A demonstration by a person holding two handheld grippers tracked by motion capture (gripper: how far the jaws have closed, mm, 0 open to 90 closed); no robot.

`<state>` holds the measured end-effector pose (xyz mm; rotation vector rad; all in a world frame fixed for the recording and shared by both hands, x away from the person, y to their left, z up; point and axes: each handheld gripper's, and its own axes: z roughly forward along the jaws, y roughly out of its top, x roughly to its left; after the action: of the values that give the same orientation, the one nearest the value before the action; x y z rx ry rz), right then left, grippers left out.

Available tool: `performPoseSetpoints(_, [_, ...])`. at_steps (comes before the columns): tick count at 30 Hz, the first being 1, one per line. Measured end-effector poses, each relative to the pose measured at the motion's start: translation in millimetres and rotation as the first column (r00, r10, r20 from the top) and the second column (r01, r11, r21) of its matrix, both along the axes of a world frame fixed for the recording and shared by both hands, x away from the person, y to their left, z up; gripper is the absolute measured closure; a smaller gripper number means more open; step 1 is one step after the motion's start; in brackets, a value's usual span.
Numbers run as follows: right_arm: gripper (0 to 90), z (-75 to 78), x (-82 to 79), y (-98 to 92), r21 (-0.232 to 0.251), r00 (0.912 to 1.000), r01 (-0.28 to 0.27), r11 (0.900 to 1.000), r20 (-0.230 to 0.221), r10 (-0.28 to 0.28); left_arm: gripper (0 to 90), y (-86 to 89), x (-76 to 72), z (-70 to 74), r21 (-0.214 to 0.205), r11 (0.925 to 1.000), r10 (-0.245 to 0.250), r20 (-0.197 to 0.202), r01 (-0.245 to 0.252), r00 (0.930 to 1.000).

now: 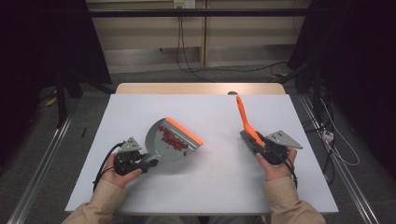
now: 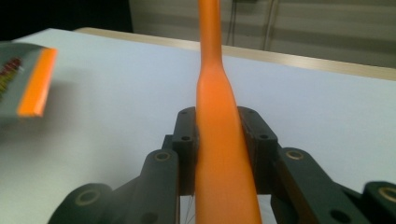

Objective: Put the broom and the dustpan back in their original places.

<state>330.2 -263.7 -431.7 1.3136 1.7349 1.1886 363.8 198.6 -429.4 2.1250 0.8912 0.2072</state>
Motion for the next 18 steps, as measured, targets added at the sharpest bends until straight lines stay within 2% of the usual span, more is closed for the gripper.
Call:
performPoseSetpoints(2, [70.8,-2.6,-1.2,-12.0,-0.003,0.9995,0.031,0.9995,-0.006,-0.031,63.6,6.6,4.7,-1.2,0.015,0.9988,0.047,0.003,-0.047,0.9989])
performPoseSetpoints(3, [70.8,-3.5,-1.7,-16.8,-0.007,0.9989,0.047,0.9989,-0.009,-0.047,63.6,9.4,6.5,-2.3,0.009,0.9975,0.069,0.008,-0.070,0.9976])
performPoseSetpoints(4, [70.8,-4.5,-2.2,-21.3,-0.014,0.9981,0.061,0.9981,-0.007,-0.061,63.6,12.7,8.4,-2.2,0.024,0.9961,0.085,0.009,-0.085,0.9964])
performPoseSetpoints(6, [70.8,-5.9,-2.6,-28.1,-0.024,0.9961,0.088,0.9958,-0.009,-0.088,63.6,17.1,11.8,-4.3,0.019,0.9905,0.136,0.012,-0.136,0.9907])
performPoseSetpoints(7, [70.8,-6.5,-2.7,-30.7,-0.036,0.9950,0.099,0.9944,-0.007,-0.099,63.6,19.6,13.8,-4.5,0.032,0.9886,0.147,0.016,-0.147,0.9890])
performPoseSetpoints(14, [70.7,-12.8,-3.2,-43.5,-0.102,0.9864,0.162,0.9816,-0.012,-0.164,63.5,30.5,23.4,-7.7,0.059,0.9641,0.258,0.023,-0.259,0.9659])
performPoseSetpoints(18, [70.8,-13.2,-5.2,-44.0,-0.125,0.9842,0.176,0.9765,0.001,-0.177,63.6,31.5,28.3,-11.2,0.087,0.9462,0.310,0.030,-0.312,0.9502])
